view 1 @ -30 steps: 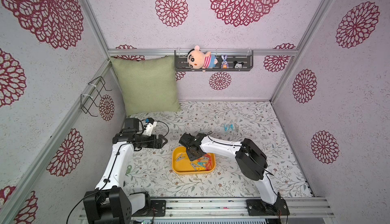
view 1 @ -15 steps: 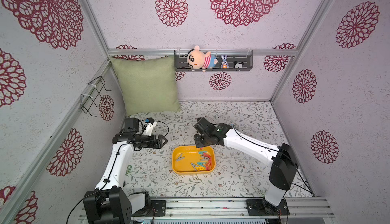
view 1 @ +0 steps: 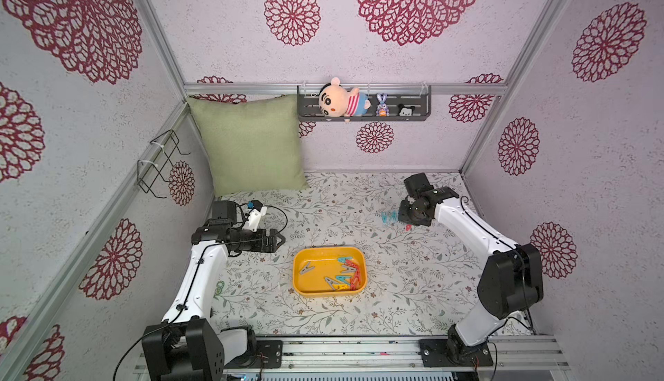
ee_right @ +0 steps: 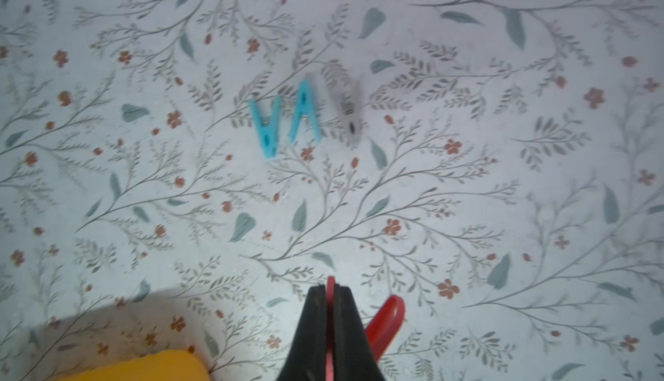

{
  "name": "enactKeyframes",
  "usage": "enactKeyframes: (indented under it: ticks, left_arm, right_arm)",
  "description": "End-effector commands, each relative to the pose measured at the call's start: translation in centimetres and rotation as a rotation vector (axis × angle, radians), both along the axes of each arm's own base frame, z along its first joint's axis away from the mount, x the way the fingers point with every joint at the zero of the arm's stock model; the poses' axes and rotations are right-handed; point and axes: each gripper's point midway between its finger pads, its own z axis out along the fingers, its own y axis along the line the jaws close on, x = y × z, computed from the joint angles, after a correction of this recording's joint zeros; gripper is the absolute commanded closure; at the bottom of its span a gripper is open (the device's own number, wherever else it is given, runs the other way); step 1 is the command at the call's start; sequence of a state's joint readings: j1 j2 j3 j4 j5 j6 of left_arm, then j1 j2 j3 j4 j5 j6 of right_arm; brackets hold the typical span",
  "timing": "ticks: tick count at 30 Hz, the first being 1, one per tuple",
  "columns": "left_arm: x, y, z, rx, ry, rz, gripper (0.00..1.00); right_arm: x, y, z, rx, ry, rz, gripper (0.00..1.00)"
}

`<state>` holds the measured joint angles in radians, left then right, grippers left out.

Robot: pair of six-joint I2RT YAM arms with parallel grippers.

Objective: Take the clothespins out of the storage box
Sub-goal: Place the clothespin at the center of the board.

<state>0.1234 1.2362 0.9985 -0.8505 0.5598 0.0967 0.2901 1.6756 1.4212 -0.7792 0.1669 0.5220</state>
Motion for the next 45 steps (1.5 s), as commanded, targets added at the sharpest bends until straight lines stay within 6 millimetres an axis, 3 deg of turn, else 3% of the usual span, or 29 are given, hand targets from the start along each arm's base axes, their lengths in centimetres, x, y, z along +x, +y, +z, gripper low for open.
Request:
enactKeyframes:
  ticks: [1,6,10,15,31,45]
  left_arm:
    - [0.3,0.2,0.6,-0.005,-0.026,0.002,0.03]
    - [0.3,0.1,0.6,-0.014,-0.023,-0.002,0.03]
    - [0.3,0.1,0.6,-0.012,-0.024,-0.001,0.03]
    - [0.3,0.1,0.6,-0.012,-0.023,-0.001,0.03]
    - [0.2,0.1,0.5,-0.01,-0.021,0.001,0.03]
    - [0.3,0.2,0.5,-0.008,-0.019,0.003,0.03]
  right_arm:
    - [1.8,-3.8,-0.1,-0.06,0.007,-0.028,1.0]
    - [4.9,-5.8,-1.7,-0.073,0.019,-0.017,1.0]
    - [7.1,-5.7,-3.6,-0.111,0.063,0.042,1.0]
    - [8.4,-5.6,-6.3,-0.156,0.132,0.117,1.0]
    - [9.4,-4.4,-10.4,-0.13,0.188,0.219,1.0]
    - [9.8,-4.7,-11.8,-0.146,0.209,0.215,1.0]
